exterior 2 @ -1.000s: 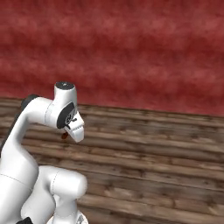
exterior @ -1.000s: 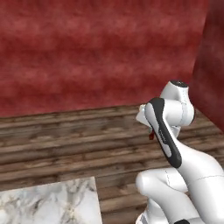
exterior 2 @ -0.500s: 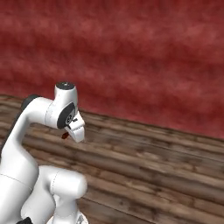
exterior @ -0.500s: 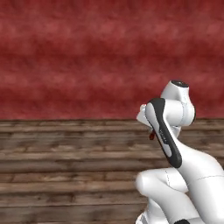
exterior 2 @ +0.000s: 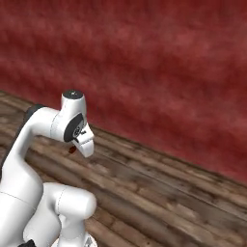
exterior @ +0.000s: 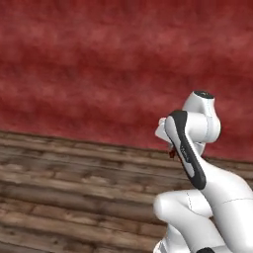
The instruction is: Take the chicken drumsticks from the pan and place one on each plate on the dining counter.
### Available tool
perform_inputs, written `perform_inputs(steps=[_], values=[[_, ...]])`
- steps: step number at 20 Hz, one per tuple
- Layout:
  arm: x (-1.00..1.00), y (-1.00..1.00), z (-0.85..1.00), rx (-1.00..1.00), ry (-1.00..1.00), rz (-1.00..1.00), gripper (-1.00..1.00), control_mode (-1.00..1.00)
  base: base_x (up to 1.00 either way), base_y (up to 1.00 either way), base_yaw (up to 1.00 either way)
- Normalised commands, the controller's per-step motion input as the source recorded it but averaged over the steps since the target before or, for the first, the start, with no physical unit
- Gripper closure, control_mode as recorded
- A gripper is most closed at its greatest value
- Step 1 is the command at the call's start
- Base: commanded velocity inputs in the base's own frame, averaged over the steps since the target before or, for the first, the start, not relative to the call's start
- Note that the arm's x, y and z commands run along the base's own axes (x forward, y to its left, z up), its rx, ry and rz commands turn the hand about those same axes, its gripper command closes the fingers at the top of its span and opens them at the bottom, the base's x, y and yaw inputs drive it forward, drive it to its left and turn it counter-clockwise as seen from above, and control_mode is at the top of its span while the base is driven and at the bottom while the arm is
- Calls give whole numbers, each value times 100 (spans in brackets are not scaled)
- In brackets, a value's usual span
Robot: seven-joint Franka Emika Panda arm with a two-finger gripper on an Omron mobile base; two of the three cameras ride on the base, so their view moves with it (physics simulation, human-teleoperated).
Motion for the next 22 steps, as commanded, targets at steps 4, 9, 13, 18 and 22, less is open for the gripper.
perform_inputs(steps=[4, 9, 13, 18, 22], values=[[0, 0, 0, 0, 0, 0, 100, 100, 85, 0, 62], [0, 0, 0, 0, 0, 0, 100, 100, 76, 0, 71], [0, 0, 0, 0, 0, 0, 100, 100, 78, 0, 72], [0, 0, 0, 0, 0, 0, 100, 100, 88, 0, 66], [0, 0, 0, 0, 0, 0, 100, 100, 99, -1, 58]])
